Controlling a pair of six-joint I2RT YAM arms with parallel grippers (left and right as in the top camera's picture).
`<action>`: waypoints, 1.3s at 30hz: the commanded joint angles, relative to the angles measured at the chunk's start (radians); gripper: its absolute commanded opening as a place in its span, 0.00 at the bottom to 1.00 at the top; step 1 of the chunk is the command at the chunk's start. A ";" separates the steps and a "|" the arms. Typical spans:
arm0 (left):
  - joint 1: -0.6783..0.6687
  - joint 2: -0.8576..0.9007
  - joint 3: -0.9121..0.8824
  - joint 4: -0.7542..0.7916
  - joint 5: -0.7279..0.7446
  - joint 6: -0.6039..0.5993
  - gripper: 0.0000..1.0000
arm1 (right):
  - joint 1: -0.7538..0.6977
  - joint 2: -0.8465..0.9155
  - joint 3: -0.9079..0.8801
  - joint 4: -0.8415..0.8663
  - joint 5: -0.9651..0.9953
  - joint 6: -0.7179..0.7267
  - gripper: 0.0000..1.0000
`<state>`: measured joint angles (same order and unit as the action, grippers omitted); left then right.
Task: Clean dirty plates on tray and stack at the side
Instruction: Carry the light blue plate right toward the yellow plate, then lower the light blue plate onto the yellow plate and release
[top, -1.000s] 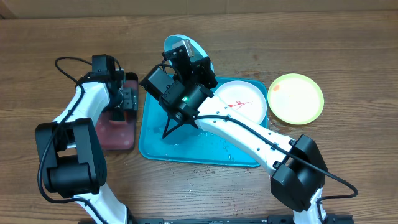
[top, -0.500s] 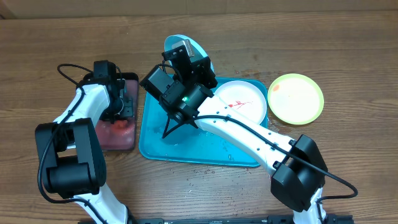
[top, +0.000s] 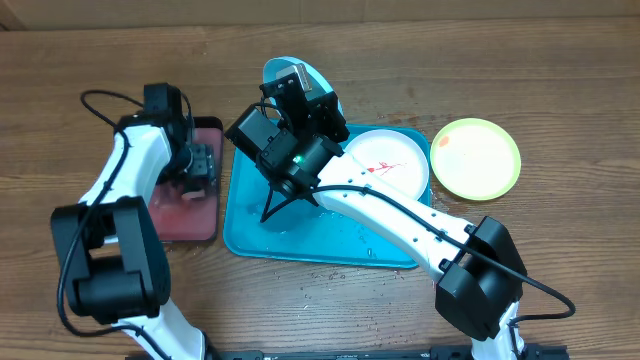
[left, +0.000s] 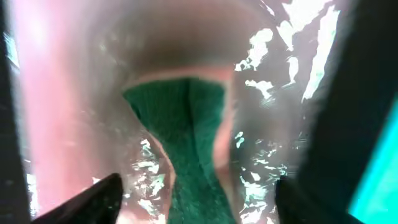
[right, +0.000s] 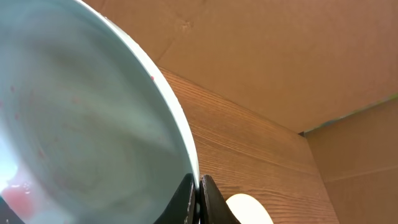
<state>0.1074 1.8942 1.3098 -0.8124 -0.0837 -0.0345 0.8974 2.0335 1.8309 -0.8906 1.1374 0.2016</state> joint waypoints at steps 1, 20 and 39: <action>0.005 -0.056 0.034 -0.009 0.086 -0.014 0.81 | 0.005 -0.066 0.029 0.006 0.014 0.007 0.04; -0.004 -0.056 0.034 -0.043 0.370 0.111 0.67 | -0.384 -0.170 0.029 -0.178 -0.838 0.372 0.04; -0.204 -0.013 0.027 -0.010 0.339 0.139 0.06 | -0.997 -0.171 -0.005 -0.402 -1.284 0.236 0.04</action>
<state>-0.0750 1.8553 1.3304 -0.8227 0.2581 0.0971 -0.0528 1.9121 1.8317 -1.2888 -0.1200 0.4805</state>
